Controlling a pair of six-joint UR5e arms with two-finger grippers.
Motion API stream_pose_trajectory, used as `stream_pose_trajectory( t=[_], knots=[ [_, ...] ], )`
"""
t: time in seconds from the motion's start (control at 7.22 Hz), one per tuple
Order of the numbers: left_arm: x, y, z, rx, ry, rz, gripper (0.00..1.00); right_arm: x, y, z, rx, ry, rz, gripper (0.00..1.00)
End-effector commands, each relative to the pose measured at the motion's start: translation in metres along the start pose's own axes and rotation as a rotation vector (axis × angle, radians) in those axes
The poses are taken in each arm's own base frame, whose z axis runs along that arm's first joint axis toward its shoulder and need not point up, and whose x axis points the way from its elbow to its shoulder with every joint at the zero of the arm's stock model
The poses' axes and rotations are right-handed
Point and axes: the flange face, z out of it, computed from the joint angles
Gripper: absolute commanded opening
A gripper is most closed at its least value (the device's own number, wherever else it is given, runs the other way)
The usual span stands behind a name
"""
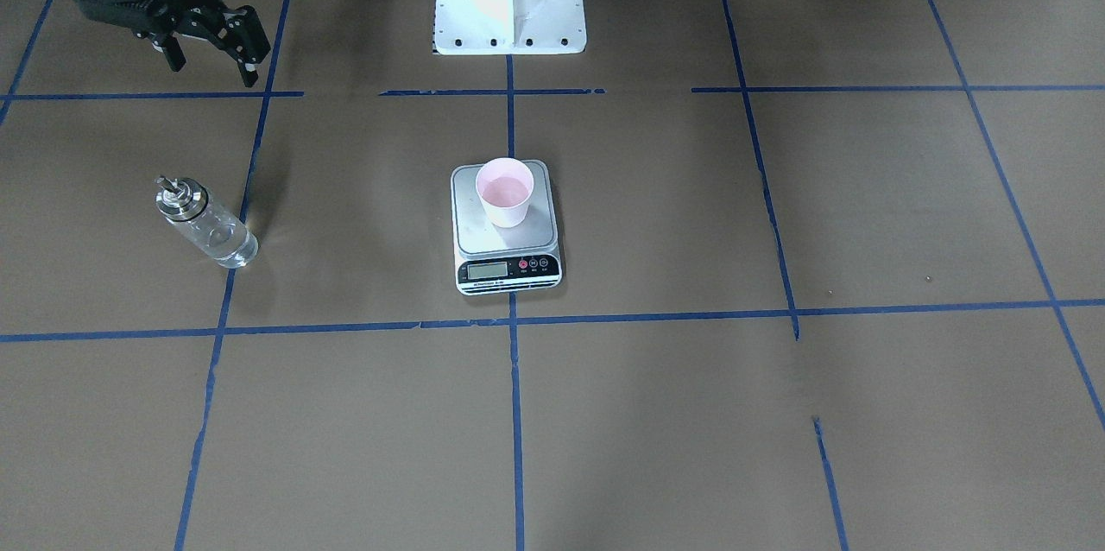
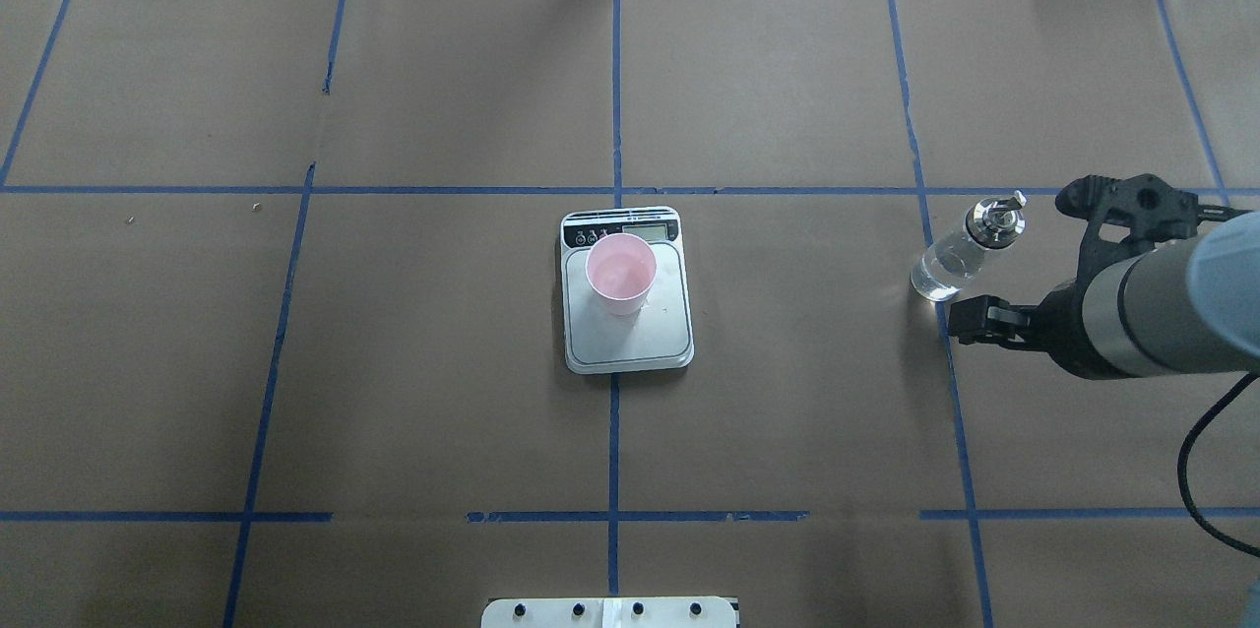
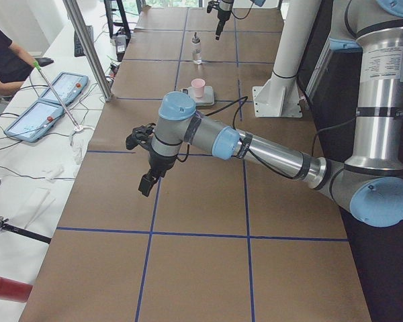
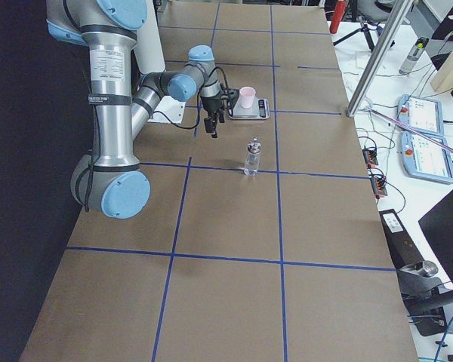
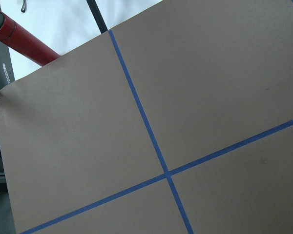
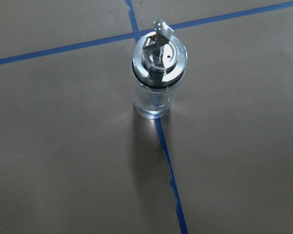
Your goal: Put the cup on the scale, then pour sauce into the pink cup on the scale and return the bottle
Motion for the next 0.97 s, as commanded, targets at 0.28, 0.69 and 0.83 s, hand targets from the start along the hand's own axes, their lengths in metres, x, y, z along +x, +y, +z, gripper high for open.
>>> stream_pose_trajectory(
  t=[0.28,0.69,0.83],
  knots=[
    [0.002,0.002,-0.005,0.007,-0.003,0.002,1.00,0.119,-0.156,-0.057,-0.111,-0.070,-0.176,1.00],
    [0.002,0.003,-0.003,-0.018,0.002,-0.012,1.00,0.277,-0.257,-0.027,-0.141,-0.105,-0.448,1.00],
    [0.001,0.005,-0.002,-0.030,0.005,-0.020,1.00,0.318,-0.274,-0.005,-0.175,-0.104,-0.523,1.00]
  ],
)
